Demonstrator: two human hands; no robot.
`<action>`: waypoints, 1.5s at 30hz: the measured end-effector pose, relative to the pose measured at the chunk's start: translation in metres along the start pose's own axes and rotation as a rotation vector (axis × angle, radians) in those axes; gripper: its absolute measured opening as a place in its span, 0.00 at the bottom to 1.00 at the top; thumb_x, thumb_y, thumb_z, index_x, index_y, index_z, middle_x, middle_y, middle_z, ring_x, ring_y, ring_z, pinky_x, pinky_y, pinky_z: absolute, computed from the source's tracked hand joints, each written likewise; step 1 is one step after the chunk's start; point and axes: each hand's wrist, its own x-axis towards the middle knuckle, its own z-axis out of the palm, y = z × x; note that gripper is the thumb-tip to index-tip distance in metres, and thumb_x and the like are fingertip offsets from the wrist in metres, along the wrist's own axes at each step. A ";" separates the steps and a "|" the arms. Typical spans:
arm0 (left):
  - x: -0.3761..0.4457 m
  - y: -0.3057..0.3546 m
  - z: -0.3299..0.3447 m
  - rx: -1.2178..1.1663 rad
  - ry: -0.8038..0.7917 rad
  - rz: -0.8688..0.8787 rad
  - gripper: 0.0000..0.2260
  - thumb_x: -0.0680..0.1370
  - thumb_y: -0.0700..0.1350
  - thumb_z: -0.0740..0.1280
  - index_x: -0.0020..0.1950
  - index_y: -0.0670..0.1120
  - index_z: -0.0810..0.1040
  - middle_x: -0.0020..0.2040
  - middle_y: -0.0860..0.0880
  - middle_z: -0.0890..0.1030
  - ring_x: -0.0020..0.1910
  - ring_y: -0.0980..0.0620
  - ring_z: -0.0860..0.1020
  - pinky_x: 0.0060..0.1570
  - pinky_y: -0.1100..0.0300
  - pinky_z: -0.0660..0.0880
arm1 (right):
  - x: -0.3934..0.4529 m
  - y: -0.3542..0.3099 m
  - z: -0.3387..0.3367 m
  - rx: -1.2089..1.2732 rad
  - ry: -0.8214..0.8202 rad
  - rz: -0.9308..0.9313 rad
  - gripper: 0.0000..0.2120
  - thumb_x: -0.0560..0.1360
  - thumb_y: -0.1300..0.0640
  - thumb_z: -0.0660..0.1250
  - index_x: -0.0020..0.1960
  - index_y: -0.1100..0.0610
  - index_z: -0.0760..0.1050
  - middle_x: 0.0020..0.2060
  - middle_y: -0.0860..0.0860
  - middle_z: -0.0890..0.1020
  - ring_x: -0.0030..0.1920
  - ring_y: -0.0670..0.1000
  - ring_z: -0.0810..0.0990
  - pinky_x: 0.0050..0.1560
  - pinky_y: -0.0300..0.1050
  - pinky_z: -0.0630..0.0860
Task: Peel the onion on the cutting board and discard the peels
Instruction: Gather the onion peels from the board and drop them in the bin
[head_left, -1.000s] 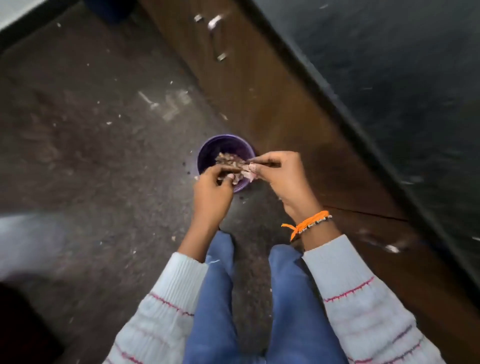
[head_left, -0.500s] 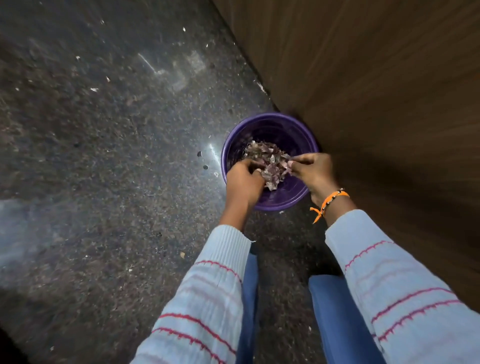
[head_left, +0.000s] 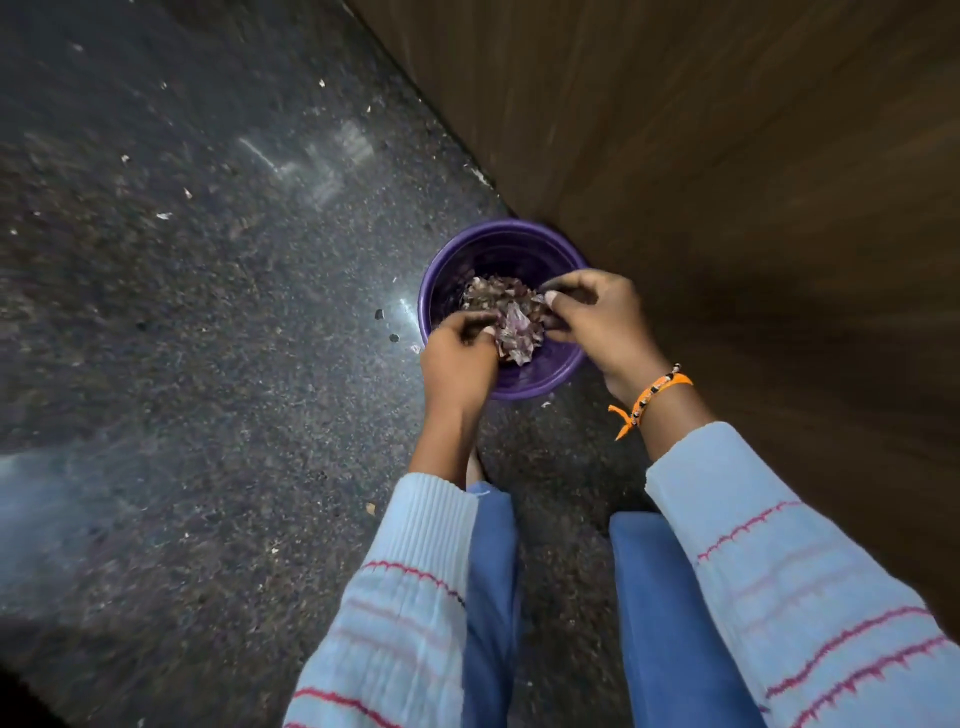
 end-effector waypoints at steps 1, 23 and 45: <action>-0.014 0.013 -0.004 -0.040 -0.002 0.015 0.10 0.76 0.35 0.61 0.47 0.47 0.80 0.44 0.47 0.81 0.44 0.53 0.77 0.55 0.53 0.75 | -0.021 -0.017 -0.008 0.052 -0.012 -0.013 0.10 0.76 0.68 0.62 0.43 0.55 0.76 0.35 0.50 0.78 0.34 0.44 0.76 0.34 0.34 0.78; -0.397 0.215 0.066 -0.034 -0.658 0.420 0.09 0.79 0.37 0.61 0.48 0.47 0.80 0.43 0.48 0.81 0.43 0.54 0.77 0.41 0.65 0.74 | -0.393 -0.126 -0.287 0.492 0.292 -0.307 0.10 0.77 0.67 0.61 0.44 0.57 0.77 0.36 0.47 0.80 0.38 0.41 0.78 0.45 0.40 0.79; -0.525 0.207 0.269 0.705 -0.542 1.035 0.10 0.77 0.42 0.65 0.54 0.54 0.79 0.54 0.52 0.72 0.53 0.48 0.72 0.54 0.67 0.61 | -0.442 0.003 -0.508 -0.536 0.891 -0.211 0.13 0.78 0.59 0.61 0.59 0.62 0.77 0.59 0.56 0.75 0.59 0.57 0.71 0.62 0.52 0.69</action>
